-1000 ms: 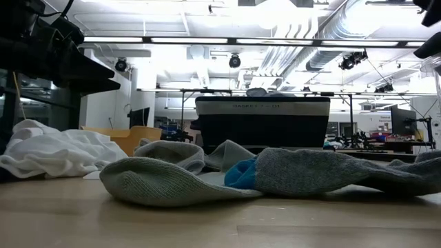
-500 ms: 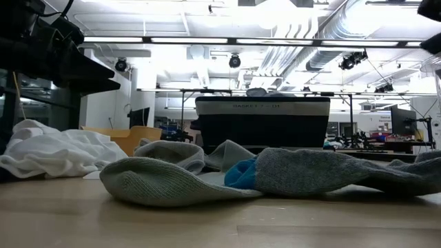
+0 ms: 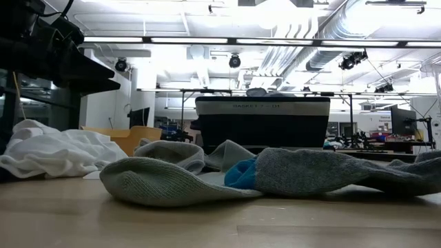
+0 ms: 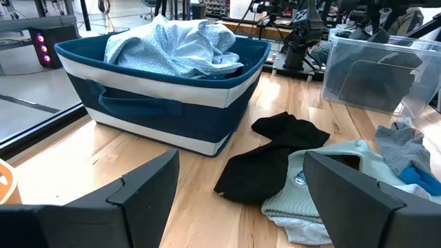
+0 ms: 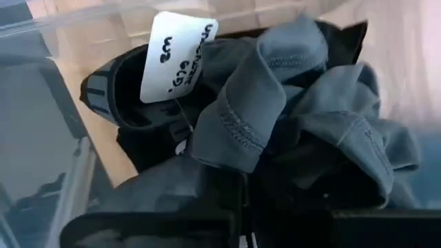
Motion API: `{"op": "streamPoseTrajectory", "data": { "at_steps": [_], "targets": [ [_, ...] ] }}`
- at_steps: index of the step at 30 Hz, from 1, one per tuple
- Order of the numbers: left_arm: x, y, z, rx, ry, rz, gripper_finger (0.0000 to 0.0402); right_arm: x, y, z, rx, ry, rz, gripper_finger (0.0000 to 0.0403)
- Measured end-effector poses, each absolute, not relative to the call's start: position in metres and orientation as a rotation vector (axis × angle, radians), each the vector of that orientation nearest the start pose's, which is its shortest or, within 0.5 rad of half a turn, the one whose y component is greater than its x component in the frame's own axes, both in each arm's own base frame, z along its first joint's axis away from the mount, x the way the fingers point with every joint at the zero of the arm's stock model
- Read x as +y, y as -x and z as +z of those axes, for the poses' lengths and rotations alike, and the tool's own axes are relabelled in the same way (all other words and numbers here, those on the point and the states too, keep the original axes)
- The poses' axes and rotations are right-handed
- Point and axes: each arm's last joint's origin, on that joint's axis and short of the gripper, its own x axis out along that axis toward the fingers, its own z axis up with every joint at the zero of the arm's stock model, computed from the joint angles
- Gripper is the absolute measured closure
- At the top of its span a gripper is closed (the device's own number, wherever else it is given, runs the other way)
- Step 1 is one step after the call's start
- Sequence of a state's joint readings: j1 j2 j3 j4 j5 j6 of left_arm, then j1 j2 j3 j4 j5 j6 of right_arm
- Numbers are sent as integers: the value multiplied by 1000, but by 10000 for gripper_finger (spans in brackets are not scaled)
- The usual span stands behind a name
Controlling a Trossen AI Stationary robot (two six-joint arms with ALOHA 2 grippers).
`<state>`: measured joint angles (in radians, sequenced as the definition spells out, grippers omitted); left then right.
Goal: Pick & Place Cloths
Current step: Put the gray boxer shorts into the transparent bin
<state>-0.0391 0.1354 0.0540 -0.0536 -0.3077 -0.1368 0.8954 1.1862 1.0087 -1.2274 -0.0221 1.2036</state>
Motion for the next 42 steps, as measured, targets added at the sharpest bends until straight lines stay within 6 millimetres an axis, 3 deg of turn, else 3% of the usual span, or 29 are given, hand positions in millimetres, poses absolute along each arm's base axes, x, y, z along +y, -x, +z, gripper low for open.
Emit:
{"op": "streamPoseTrajectory", "data": {
  "at_steps": [4, 12, 15, 27, 42],
  "targets": [
    [5, -102, 166, 114, 112, 276, 96, 150, -119, 259, 1501, -384, -131, 397],
    [5, -102, 166, 115, 113, 274, 96, 162, -123, 210, 1582, -452, -53, 398],
    [5, -102, 166, 115, 113, 273, 96, 162, -123, 201, 1612, -466, -36, 398],
    [5, -102, 166, 113, 113, 273, 96, 151, -111, 223, 1627, -665, -36, 385],
    [5, -102, 166, 113, 113, 274, 96, 133, -101, 257, 1383, -824, 110, 384]
  ]
}}
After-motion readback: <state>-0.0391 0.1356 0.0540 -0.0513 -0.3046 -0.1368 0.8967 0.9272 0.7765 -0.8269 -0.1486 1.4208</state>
